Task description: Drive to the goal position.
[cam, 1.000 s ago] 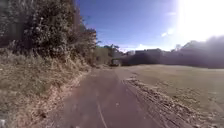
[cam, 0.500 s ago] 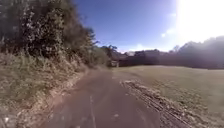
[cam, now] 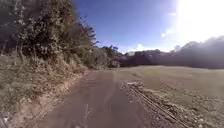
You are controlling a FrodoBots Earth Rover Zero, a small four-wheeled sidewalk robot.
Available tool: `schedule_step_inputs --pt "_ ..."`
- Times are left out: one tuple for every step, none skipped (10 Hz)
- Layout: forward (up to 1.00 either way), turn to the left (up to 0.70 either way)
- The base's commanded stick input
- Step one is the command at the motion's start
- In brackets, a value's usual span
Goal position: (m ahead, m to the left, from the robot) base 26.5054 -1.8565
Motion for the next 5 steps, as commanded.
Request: schedule_step_inputs --pt "0.60 0.00" --pt "0.60 0.00" --pt "0.60 0.00" --pt "0.60 0.00" --pt "0.60 0.00"
